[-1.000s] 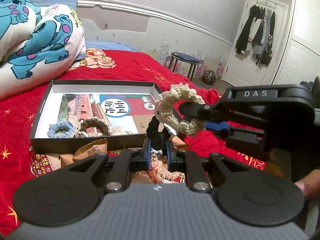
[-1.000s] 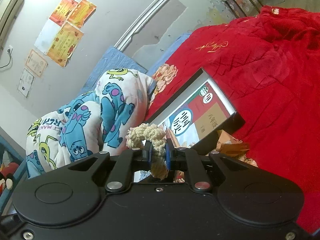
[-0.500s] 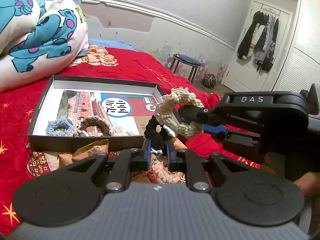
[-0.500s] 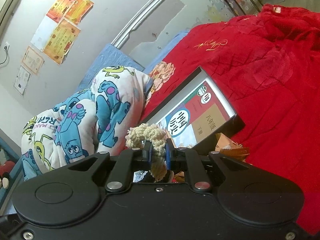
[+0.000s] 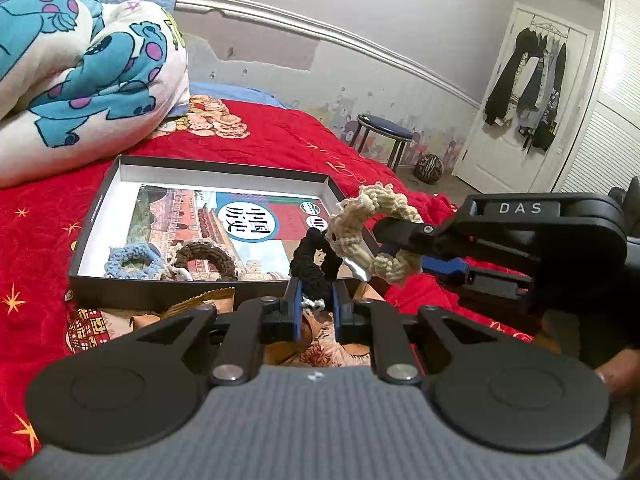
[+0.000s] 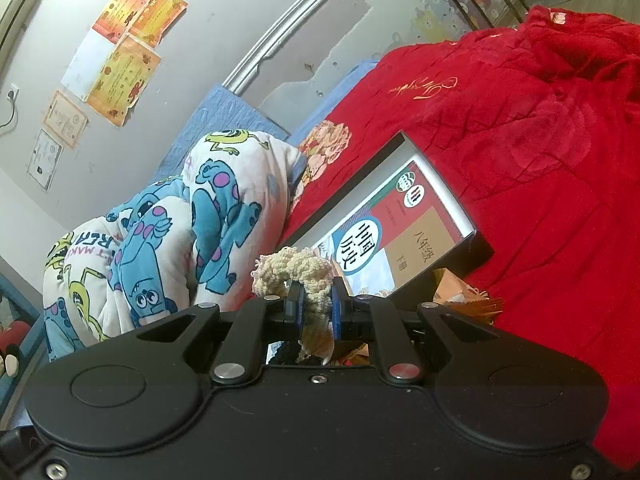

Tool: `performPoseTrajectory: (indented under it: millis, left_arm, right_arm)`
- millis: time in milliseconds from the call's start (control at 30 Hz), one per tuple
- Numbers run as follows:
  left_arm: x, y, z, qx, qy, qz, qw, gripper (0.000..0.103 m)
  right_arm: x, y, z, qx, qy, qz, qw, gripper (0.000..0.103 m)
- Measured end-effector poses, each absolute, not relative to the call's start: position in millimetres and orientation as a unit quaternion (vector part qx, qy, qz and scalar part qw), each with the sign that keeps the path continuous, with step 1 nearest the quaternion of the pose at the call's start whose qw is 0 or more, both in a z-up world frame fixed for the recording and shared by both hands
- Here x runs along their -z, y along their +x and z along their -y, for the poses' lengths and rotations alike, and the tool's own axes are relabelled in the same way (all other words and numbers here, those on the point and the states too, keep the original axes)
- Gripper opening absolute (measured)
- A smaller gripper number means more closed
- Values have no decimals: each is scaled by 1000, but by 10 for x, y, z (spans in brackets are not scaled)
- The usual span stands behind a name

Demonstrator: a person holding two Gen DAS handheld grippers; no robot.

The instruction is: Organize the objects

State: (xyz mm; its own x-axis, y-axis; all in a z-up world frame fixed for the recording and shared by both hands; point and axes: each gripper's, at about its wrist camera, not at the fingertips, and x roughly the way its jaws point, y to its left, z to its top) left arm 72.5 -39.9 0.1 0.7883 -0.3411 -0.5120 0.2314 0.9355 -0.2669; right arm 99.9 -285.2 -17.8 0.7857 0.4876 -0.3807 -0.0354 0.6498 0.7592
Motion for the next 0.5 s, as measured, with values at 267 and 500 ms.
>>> performPoseTrajectory:
  millis: [267,500]
  left_arm:
    - [9,730,404,157,-92,-293,939,18]
    - [4,765,371,148,-96,-291,940,18]
  right_arm:
    - [186,1011,2840,-148,391,-292,860,13]
    - [212,1023,2862,-141,395,-295,859,13]
